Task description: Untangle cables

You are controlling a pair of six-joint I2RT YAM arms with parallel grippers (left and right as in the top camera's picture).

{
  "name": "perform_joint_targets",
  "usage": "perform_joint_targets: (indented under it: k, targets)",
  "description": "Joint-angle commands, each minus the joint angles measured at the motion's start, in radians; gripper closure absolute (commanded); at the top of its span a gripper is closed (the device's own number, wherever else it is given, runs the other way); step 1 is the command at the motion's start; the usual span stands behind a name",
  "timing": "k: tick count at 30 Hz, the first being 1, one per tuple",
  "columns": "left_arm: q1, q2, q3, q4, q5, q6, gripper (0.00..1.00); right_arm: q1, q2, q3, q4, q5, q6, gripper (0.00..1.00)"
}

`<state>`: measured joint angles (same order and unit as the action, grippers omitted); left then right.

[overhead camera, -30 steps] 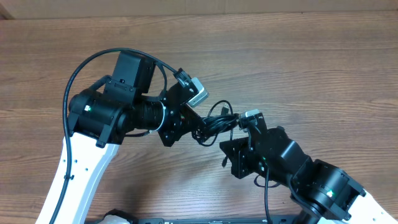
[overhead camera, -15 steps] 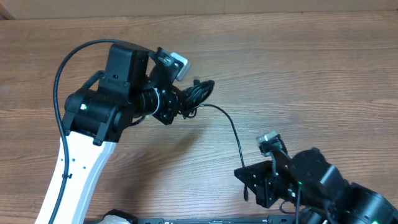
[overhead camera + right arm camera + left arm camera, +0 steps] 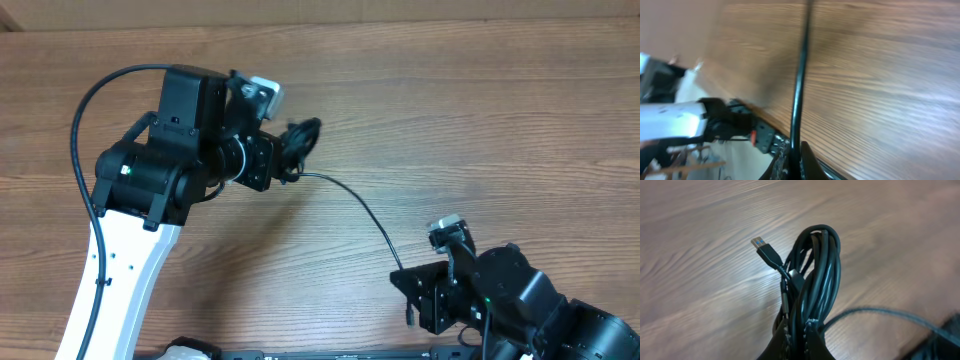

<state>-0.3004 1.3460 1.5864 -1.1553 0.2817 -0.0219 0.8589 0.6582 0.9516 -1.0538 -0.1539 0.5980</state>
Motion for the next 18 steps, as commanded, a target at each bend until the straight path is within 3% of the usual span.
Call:
perform_joint_targets:
  k: [1, 7, 17, 18]
  targets:
    - [0.006, -0.011, 0.013, -0.002, -0.235, -0.222, 0.96, -0.002, -0.008, 0.0, -0.052, 0.131, 0.117, 0.96]
    - [0.006, -0.011, 0.013, -0.017, -0.313, -0.338, 0.96, -0.002, -0.008, 0.0, -0.126, 0.24, 0.249, 0.96]
    - [0.006, -0.011, 0.013, -0.019, -0.204, -0.342, 0.96, -0.002, -0.008, 0.0, -0.13, 0.243, 0.243, 0.92]
    - [0.006, -0.011, 0.013, -0.019, -0.204, -0.346, 0.96, -0.002, -0.008, 0.0, -0.134, 0.243, 0.243, 0.81]
